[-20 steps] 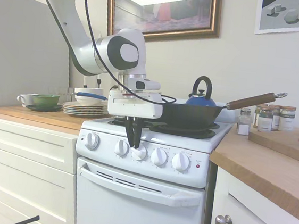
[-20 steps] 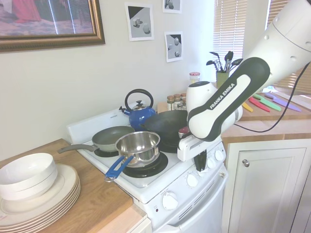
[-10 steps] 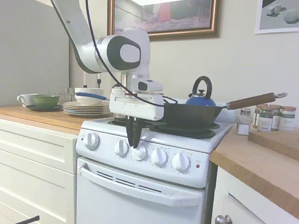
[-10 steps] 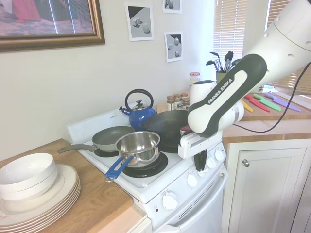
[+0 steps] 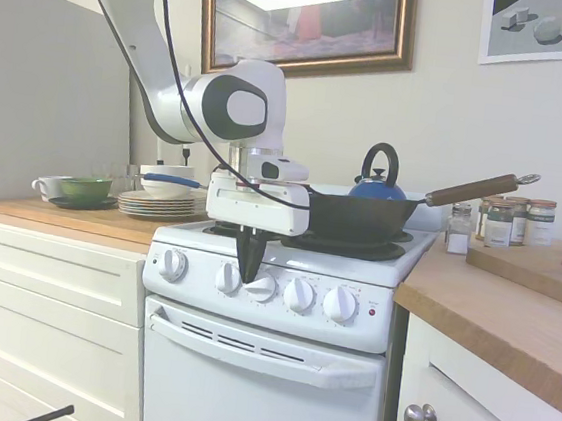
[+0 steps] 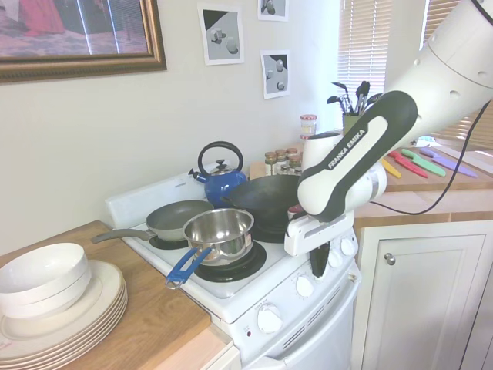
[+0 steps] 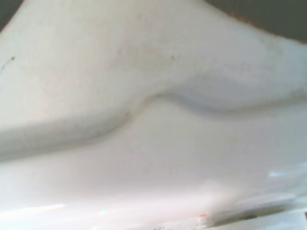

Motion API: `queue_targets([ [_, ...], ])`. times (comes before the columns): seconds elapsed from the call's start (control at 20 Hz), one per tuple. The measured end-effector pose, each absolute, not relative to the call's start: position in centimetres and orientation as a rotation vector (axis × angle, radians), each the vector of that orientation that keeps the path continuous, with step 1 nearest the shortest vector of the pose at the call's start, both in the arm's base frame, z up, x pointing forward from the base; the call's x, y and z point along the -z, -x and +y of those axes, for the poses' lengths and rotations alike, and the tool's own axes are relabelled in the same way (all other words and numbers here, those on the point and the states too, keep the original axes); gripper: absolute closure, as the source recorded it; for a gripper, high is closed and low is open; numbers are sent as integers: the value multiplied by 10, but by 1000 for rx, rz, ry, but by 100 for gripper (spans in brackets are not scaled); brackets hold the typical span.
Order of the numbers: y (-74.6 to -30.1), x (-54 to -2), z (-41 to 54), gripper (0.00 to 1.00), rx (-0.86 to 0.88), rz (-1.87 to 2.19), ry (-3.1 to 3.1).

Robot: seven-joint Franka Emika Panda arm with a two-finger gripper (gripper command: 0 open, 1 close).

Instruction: Turn on the stove on the top left

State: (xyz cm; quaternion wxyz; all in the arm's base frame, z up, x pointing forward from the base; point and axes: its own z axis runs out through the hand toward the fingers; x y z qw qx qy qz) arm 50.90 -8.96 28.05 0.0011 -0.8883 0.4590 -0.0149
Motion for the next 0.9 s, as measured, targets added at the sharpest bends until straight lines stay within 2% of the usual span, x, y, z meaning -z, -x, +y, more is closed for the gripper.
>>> queue_targets([
  [0.9, -509, -273, -81, 100, 76, 1476, 2879],
])
